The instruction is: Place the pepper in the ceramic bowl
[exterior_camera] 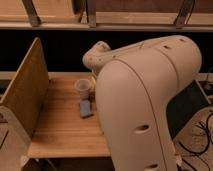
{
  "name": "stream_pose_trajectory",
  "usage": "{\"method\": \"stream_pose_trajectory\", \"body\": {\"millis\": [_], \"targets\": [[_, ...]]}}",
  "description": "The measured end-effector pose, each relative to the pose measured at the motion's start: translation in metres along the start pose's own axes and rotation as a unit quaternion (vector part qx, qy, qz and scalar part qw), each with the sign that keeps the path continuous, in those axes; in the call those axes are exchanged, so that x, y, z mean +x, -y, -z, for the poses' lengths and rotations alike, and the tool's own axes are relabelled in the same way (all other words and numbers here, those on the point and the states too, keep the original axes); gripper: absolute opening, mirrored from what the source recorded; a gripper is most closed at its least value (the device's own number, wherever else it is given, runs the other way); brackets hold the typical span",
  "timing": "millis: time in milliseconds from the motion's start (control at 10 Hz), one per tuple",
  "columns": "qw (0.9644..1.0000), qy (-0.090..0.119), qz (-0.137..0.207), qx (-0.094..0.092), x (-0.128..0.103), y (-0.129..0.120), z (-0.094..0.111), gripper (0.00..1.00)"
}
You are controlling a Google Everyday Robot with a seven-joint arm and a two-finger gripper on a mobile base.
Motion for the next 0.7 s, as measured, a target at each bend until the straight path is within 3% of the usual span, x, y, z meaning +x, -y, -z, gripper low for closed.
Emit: {"method": "stream_pose_trajectory", "body": {"millis": [200,400,500,700], "targets": [[1.0000,0.003,0.000,-0.002,-0.003,-0.001,0.000,0.80],[0.9997,-0.002,-0.011,-0.019,-0.009,-0.005,-0.008,0.80],[0.9989,-0.022,-0.025,-0.033,-0.003,-0.007,-0.021,0.80],[0.9947,-0.076,-0.059,-0.038,0.034,0.013,-0.037,0.80]]}}
